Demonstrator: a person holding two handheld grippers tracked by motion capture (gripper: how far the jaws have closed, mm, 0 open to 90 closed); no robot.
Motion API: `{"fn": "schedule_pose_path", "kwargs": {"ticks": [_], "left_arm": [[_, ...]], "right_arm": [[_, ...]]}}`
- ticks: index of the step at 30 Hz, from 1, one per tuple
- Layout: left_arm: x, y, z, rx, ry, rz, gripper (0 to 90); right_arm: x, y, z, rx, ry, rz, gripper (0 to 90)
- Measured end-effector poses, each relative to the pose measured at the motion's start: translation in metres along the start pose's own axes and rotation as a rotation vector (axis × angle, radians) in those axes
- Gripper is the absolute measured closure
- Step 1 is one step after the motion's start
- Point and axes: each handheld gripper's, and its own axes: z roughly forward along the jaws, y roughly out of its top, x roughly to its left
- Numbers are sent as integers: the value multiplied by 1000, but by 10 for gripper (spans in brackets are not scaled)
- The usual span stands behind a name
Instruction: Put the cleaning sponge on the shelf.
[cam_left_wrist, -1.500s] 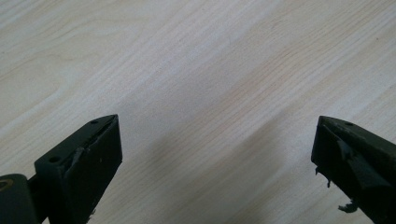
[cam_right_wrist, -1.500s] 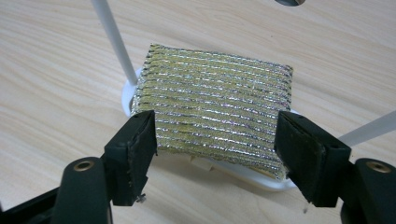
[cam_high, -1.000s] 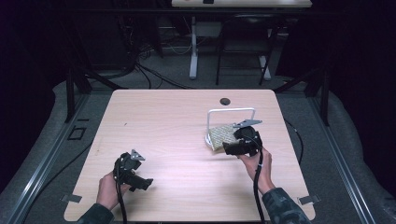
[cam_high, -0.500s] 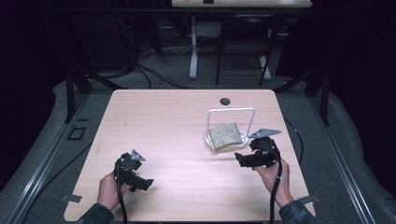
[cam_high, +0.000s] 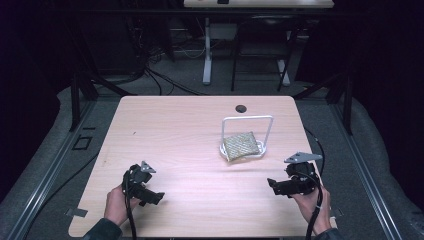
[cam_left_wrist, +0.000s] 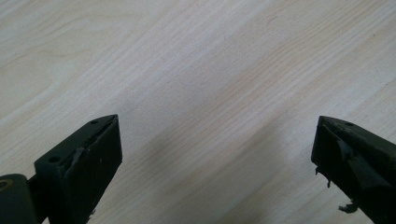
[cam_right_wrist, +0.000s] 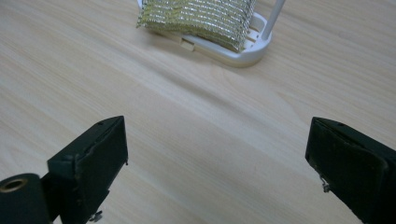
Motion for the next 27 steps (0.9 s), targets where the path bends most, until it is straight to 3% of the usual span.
{"fn": "schedule_pose_path", "kwargs": {"ticks": [16, 20, 27], "left_arm": [[0, -2, 0, 11, -7, 6, 20], [2, -2, 0, 15, -5, 8, 20], [2, -2, 1, 18, -4, 8, 20]], "right_arm": [[-11, -53, 1, 90, -28, -11, 33], [-13, -60, 7, 131, -30, -9, 35], [-14, -60, 13, 158, -33, -23, 49]]}}
